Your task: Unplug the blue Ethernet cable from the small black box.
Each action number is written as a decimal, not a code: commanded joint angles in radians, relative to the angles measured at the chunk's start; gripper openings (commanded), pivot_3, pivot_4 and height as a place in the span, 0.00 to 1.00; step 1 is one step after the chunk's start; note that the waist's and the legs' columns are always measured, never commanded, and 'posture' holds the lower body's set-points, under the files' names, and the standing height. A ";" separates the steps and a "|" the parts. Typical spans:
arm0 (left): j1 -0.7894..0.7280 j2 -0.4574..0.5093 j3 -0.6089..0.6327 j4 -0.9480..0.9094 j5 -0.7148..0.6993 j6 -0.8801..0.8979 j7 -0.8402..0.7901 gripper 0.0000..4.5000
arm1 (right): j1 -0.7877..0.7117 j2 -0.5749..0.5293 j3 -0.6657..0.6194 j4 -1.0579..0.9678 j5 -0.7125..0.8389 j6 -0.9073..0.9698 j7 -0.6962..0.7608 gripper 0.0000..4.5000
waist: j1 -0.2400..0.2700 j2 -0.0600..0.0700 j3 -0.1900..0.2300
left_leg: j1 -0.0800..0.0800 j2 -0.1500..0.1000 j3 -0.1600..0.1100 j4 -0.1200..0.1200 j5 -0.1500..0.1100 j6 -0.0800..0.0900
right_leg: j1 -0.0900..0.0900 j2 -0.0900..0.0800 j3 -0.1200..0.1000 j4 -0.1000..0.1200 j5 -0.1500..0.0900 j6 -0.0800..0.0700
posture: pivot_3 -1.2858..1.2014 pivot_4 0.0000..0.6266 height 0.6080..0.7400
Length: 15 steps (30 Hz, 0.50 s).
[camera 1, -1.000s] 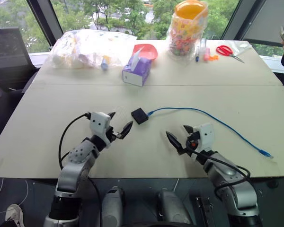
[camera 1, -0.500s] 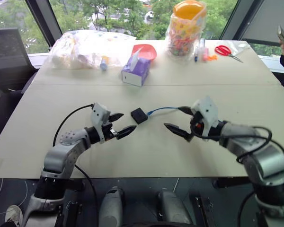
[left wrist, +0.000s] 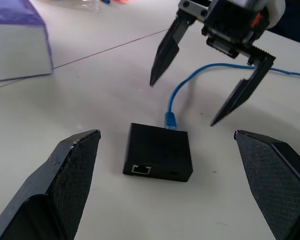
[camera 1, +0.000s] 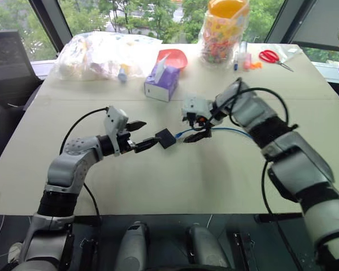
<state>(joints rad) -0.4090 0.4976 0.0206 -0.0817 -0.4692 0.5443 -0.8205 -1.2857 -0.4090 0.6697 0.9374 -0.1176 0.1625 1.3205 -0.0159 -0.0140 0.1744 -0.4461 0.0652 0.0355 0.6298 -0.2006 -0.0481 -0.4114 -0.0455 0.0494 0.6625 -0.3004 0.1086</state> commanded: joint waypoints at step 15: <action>0.092 -0.014 0.082 -0.147 -0.028 -0.003 0.133 1.00 | -0.116 0.220 -0.055 0.345 -0.240 -0.251 0.003 0.80 | -0.010 0.000 0.000 | 0.005 0.000 0.000 0.000 0.001 -0.001 | 0.002 0.000 0.000 0.005 0.001 -0.001 | 0.52 0.24 0.96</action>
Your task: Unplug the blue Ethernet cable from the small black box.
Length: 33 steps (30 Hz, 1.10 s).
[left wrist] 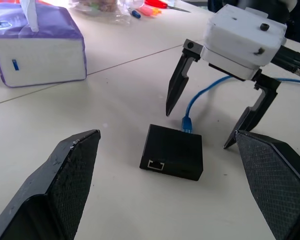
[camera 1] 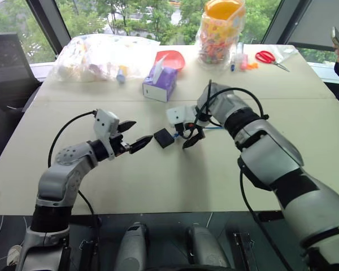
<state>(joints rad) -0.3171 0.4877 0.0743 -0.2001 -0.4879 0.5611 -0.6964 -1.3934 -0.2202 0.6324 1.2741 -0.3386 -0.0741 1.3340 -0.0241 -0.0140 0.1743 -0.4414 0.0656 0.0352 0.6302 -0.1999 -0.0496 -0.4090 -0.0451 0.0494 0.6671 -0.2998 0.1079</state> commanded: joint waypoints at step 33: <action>-0.305 -0.029 -0.063 0.182 -0.136 0.171 -0.203 1.00 | 0.967 -0.333 -0.420 -1.594 -0.257 -0.011 -0.819 0.01 | 0.010 -0.001 0.000 | 0.000 -0.001 -0.002 0.004 0.002 -0.002 | 0.003 0.000 0.001 -0.001 0.000 0.000 | 0.52 0.24 0.96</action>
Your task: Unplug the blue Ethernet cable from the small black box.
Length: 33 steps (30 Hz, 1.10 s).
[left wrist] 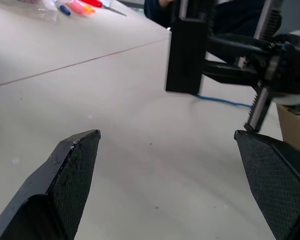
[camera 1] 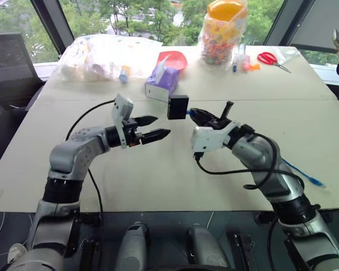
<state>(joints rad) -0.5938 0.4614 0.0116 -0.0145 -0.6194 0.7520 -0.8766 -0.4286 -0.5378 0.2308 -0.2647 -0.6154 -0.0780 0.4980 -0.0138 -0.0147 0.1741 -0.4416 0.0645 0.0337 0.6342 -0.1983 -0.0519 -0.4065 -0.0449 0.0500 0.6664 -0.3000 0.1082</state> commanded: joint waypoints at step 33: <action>-0.038 -0.029 0.003 0.002 -0.024 -0.007 -0.050 0.11 | -0.007 0.008 -0.017 -0.078 0.133 0.006 0.133 0.20 | 0.000 0.000 0.000 | 0.000 0.000 0.000 -0.001 0.000 0.000 | 0.000 0.000 0.000 0.000 0.000 0.000 | 0.52 0.24 0.96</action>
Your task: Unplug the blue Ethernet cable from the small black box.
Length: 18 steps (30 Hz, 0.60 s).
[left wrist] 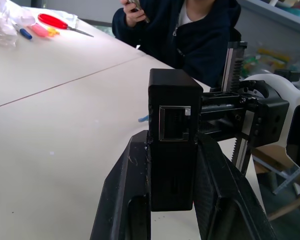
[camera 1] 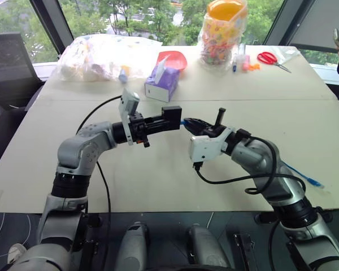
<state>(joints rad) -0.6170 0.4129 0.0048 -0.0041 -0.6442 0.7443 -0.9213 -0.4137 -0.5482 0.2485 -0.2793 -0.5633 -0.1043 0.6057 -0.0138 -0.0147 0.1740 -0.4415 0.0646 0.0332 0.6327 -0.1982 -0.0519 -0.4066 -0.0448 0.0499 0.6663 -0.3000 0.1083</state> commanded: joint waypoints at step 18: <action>-0.113 0.096 0.070 0.009 -0.118 0.120 -0.114 0.11 | -0.358 0.033 -0.402 0.173 1.259 1.378 0.472 0.98 | 0.000 0.000 0.000 | 0.000 0.000 -0.002 0.000 0.000 0.000 | 0.001 0.000 -0.001 0.000 0.000 0.000 | 0.52 0.24 0.96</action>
<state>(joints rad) -0.7067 0.5014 0.0354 0.0415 -0.7164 0.8454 -1.0292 -0.7405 -0.5201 -0.1024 -0.1367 0.6047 1.1734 1.0723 -0.0133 -0.0149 0.1742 -0.4415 0.0649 0.0316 0.6327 -0.1983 -0.0516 -0.4055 -0.0450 0.0485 0.6665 -0.2999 0.1081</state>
